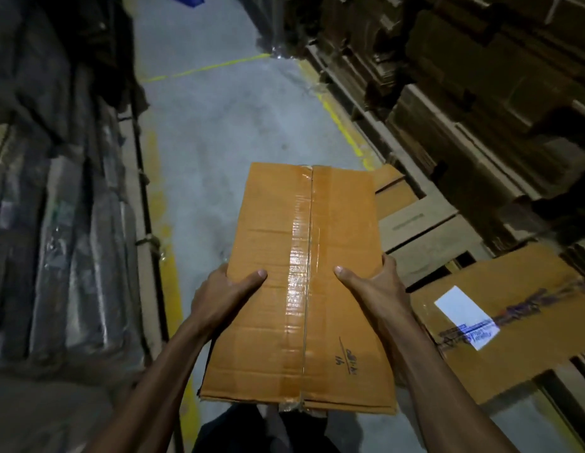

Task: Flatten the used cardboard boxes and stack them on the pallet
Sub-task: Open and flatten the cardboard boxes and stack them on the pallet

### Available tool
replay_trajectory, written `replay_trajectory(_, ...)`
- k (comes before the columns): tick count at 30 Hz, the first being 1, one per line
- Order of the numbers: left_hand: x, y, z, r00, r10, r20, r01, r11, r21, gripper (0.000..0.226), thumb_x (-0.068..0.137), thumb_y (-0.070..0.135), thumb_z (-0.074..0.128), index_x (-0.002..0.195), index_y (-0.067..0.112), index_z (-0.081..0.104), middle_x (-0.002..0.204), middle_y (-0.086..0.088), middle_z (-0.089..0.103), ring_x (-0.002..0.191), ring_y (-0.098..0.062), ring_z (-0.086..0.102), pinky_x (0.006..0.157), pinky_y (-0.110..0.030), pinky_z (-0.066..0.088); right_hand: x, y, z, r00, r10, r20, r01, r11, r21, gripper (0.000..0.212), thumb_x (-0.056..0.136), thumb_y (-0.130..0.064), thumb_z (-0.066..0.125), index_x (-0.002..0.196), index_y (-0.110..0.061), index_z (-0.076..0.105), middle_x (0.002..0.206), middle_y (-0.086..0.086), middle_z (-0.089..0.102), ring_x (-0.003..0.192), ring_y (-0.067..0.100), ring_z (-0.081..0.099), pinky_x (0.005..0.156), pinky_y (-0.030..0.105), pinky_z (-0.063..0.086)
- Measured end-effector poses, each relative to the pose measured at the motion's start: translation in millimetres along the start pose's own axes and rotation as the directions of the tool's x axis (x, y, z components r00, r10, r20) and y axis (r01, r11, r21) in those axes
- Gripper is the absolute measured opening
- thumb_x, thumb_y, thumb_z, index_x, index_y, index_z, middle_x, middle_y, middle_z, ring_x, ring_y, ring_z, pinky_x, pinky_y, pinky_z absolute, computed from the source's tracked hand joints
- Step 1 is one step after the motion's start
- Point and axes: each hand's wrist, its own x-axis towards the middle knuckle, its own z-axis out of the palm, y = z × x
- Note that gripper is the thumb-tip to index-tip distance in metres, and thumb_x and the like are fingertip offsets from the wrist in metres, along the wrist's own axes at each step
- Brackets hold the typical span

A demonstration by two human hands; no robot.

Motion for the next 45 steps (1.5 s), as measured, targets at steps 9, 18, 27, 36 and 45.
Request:
replay_trajectory(9, 52.3, -126.8, -2.2, 0.972, -0.227, 0.055, 0.230, 0.973, -0.037, 0.073, 0.051, 0.089, 0.072, 0.103, 0.038, 0.072, 0.097, 0.015, 0.076, 0.090, -0.017, 0.074, 0.088, -0.049, 0.057, 31.0, 43.5, 112.8, 0.981, 0.131, 0.143, -0.111, 0.984, -0.138, 0.110, 0.058, -0.078, 0.075, 0.146, -0.031, 0.028, 0.132, 0.004, 0.059, 0.119, 0.032, 0.057, 0.098, 0.051, 0.048)
replay_trajectory(18, 130.7, -317.2, 39.6, 0.925, -0.374, 0.069, 0.374, 0.927, 0.023, 0.069, 0.056, 0.084, 0.069, 0.104, 0.035, 0.067, 0.098, 0.014, 0.073, 0.091, -0.016, 0.070, 0.087, -0.044, 0.057, 96.5, 176.3, 280.4, 0.947, 0.258, 0.191, -0.208, 0.947, -0.244, 0.105, 0.051, -0.089, 0.068, 0.140, -0.042, 0.037, 0.126, -0.001, 0.062, 0.116, 0.031, 0.057, 0.100, 0.053, 0.046)
replay_trajectory(27, 181.8, -435.1, 71.2, 0.940, -0.340, -0.029, 0.340, 0.940, 0.022, 0.047, 0.062, 0.082, 0.066, 0.089, 0.044, 0.064, 0.093, 0.018, 0.072, 0.091, -0.016, 0.070, 0.088, -0.047, 0.056, 145.7, 249.0, 392.2, 0.971, 0.167, 0.170, -0.119, 0.958, -0.263, 0.094, 0.067, -0.077, 0.072, 0.144, -0.040, 0.032, 0.129, 0.000, 0.059, 0.120, 0.033, 0.055, 0.101, 0.052, 0.043)
replay_trajectory(36, 194.3, -504.1, 109.8, 0.962, -0.249, -0.107, 0.246, 0.968, -0.040, 0.074, 0.060, 0.091, 0.061, 0.113, 0.040, 0.067, 0.104, 0.013, 0.073, 0.098, -0.018, 0.070, 0.090, -0.047, 0.056, 135.9, 314.9, 429.6, 0.992, 0.122, 0.038, -0.110, 0.966, -0.234, 0.099, 0.073, -0.072, 0.071, 0.152, -0.037, 0.024, 0.143, 0.005, 0.051, 0.130, 0.035, 0.048, 0.106, 0.054, 0.036)
replay_trajectory(45, 228.3, -513.6, 126.0, 0.980, -0.145, -0.137, 0.145, 0.989, -0.014, 0.057, 0.079, 0.073, 0.064, 0.120, 0.033, 0.061, 0.102, 0.013, 0.066, 0.099, -0.019, 0.064, 0.090, -0.039, 0.051, 157.4, 319.8, 439.5, 0.999, -0.021, -0.027, 0.015, 0.975, -0.223, 0.088, 0.077, -0.076, 0.063, 0.146, -0.034, 0.030, 0.134, 0.003, 0.057, 0.121, 0.033, 0.055, 0.098, 0.049, 0.041)
